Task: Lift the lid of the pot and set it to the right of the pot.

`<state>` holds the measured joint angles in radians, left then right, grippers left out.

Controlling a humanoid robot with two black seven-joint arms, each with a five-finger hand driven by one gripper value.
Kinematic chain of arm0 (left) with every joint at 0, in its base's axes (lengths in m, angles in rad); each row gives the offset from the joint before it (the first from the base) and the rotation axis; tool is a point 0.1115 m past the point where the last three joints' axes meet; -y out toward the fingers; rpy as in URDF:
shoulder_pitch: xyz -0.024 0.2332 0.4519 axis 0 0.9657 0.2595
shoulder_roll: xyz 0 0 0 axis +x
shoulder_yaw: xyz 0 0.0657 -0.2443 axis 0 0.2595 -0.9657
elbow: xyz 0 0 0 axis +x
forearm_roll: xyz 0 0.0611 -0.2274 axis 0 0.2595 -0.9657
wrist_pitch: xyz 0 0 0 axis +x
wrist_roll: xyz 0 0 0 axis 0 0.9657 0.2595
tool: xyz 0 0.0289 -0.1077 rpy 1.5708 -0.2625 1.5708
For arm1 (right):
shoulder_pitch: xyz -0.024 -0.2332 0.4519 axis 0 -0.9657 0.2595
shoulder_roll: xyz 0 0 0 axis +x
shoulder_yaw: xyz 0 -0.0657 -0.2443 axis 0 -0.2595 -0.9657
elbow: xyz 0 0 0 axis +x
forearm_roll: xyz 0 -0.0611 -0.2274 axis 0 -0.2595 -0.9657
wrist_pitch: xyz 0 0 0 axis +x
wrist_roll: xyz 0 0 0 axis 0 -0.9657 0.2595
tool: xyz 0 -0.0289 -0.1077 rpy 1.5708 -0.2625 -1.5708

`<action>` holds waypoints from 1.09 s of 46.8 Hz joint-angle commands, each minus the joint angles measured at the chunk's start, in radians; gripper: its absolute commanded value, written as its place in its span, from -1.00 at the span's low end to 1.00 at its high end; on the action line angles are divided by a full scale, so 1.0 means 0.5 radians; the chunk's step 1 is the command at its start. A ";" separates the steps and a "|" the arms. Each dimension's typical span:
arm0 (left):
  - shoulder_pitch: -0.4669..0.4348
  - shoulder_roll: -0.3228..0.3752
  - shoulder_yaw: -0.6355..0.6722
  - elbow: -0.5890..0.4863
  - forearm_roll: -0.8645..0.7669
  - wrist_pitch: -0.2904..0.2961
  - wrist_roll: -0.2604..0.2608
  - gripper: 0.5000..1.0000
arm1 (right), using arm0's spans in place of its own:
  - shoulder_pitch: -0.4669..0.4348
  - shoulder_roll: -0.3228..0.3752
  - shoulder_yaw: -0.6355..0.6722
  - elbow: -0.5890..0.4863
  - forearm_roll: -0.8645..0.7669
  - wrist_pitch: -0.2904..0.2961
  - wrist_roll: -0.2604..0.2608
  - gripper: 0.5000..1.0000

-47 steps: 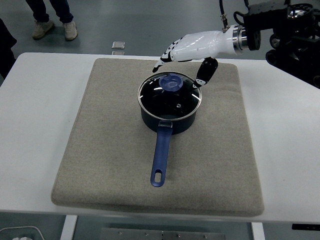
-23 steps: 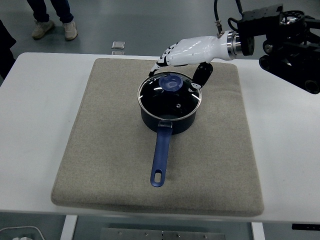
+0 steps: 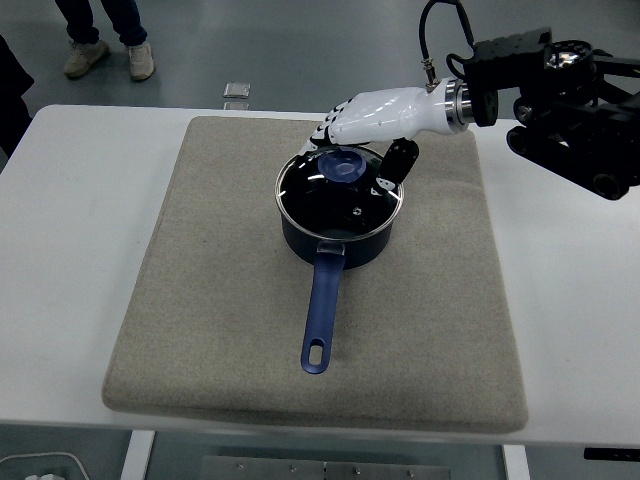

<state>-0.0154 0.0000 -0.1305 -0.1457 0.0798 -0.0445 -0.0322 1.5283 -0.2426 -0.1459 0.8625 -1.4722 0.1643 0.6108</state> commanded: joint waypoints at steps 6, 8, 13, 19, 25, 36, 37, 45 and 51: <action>0.000 0.000 0.000 0.000 0.000 0.000 0.000 1.00 | -0.004 0.001 0.000 -0.007 -0.004 0.000 0.000 0.66; 0.000 0.000 0.000 0.000 0.000 0.000 0.000 1.00 | -0.004 0.001 0.000 -0.007 -0.007 0.000 0.000 0.66; 0.000 0.000 -0.003 0.000 0.000 0.000 0.000 1.00 | -0.004 0.001 0.000 -0.031 -0.007 0.000 0.000 0.66; 0.000 0.000 0.000 0.000 0.000 0.000 0.000 1.00 | -0.004 0.001 -0.003 -0.041 -0.016 -0.016 0.000 0.65; 0.000 0.000 0.000 0.000 0.000 0.000 0.000 1.00 | -0.016 0.001 -0.003 -0.050 -0.019 -0.028 0.000 0.65; 0.000 0.000 0.000 0.000 0.000 0.000 0.000 1.00 | -0.050 0.004 -0.003 -0.059 -0.019 -0.040 0.000 0.65; 0.000 0.000 0.000 0.000 0.000 0.000 0.000 1.00 | -0.050 0.004 -0.003 -0.062 -0.019 -0.040 0.000 0.65; 0.000 0.000 0.000 0.000 0.000 0.000 0.000 1.00 | -0.047 0.001 -0.003 -0.062 -0.019 -0.040 0.000 0.65; 0.000 0.000 0.000 0.000 0.000 0.000 0.000 1.00 | -0.050 0.001 -0.003 -0.065 -0.019 -0.040 0.000 0.65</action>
<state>-0.0153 0.0000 -0.1304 -0.1457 0.0798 -0.0445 -0.0322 1.5039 -0.2423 -0.1473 0.8315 -1.4819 0.1441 0.6108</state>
